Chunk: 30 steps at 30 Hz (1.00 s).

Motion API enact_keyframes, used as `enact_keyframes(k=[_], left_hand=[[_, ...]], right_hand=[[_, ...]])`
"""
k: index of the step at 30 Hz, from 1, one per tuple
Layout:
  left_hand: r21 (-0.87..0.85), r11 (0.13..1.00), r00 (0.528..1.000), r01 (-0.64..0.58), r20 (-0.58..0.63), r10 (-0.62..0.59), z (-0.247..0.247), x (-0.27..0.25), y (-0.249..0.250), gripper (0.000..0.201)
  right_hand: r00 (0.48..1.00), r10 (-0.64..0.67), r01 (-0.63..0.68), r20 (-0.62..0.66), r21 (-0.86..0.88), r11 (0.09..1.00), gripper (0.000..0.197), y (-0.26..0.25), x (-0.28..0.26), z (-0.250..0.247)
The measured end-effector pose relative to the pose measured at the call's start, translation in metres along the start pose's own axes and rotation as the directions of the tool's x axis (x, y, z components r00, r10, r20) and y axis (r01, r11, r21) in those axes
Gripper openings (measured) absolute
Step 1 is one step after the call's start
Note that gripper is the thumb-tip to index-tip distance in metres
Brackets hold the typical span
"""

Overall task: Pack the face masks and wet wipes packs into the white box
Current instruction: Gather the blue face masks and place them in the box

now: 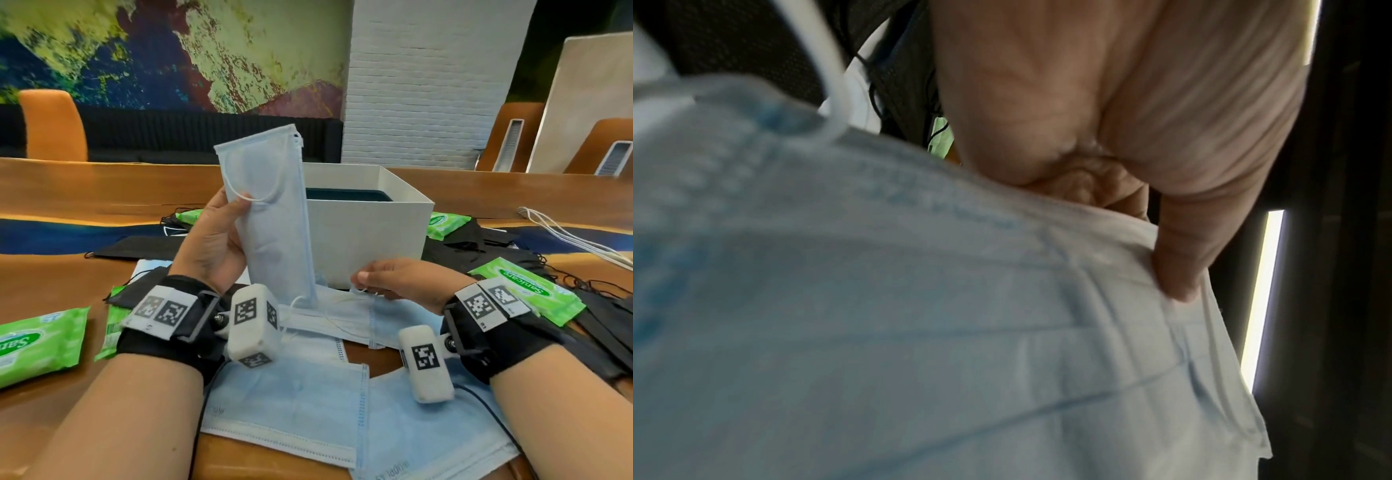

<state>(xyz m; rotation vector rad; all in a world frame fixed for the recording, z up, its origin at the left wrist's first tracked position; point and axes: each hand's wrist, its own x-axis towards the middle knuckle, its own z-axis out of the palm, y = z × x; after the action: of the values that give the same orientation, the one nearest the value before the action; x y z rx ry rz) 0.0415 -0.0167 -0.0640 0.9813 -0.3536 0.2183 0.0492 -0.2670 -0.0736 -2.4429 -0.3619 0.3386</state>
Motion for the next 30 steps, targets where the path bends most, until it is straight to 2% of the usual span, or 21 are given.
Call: enact_keyframes(k=[3,8,13,16,20,25,28,30], left_hand=[[-0.019,1.000,1.000,0.006,0.002,-0.006,0.000,0.002,-0.004,0.028],[-0.035,0.998,0.999,0.046,0.014,-0.045,-0.001,0.003,-0.007,0.029],[-0.027,0.996,0.995,0.084,0.063,-0.082,-0.001,0.001,-0.009,0.028],[-0.044,0.994,0.994,0.099,0.058,-0.097,-0.003,0.001,-0.010,0.030],[-0.096,0.986,0.990,0.137,0.027,-0.135,-0.002,0.001,-0.010,0.027],[-0.157,0.974,0.986,0.165,0.033,-0.161,-0.003,0.000,-0.010,0.036],[-0.160,0.974,0.987,0.163,0.017,-0.162,0.001,0.001,-0.010,0.032],[-0.153,0.975,0.986,0.162,-0.003,-0.164,0.005,0.000,-0.010,0.019]], right_hand=[[0.997,0.077,-0.077,-0.009,-0.202,0.976,0.037,-0.009,0.002,0.001],[0.990,0.143,-0.120,0.014,-0.468,0.876,0.037,-0.026,0.009,0.004],[0.984,0.172,-0.121,0.044,-0.542,0.832,0.038,-0.036,0.013,0.009],[0.988,0.154,-0.114,0.031,-0.535,0.837,0.019,-0.039,0.015,0.012],[0.996,0.083,-0.093,-0.043,-0.473,0.876,0.009,-0.049,0.007,0.008],[0.973,0.005,-0.067,-0.232,-0.260,0.963,0.009,-0.051,-0.020,-0.020],[0.925,-0.027,0.042,-0.379,0.030,0.999,0.008,-0.044,-0.038,-0.034],[0.891,-0.037,0.161,-0.453,0.238,0.958,0.006,-0.044,-0.047,-0.038]])
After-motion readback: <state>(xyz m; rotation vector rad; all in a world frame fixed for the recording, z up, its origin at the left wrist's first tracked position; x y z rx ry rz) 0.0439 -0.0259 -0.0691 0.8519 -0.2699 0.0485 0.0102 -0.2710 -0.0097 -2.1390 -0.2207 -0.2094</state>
